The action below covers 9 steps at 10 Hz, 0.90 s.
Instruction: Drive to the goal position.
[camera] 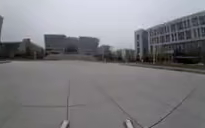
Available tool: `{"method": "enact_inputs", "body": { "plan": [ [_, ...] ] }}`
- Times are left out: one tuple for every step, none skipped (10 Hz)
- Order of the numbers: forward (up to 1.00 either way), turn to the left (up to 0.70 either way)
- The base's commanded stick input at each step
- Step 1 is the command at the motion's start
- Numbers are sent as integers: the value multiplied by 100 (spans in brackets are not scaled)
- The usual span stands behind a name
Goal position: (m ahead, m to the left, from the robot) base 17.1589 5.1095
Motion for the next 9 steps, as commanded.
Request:
{"method": "enact_inputs", "body": {
  "plan": [
    [100, 0],
    [100, 0],
    [100, 0],
    [100, 0],
    [100, 0],
    [100, 0],
    [100, 0],
    [100, 0],
    [100, 0]
  ]
}}
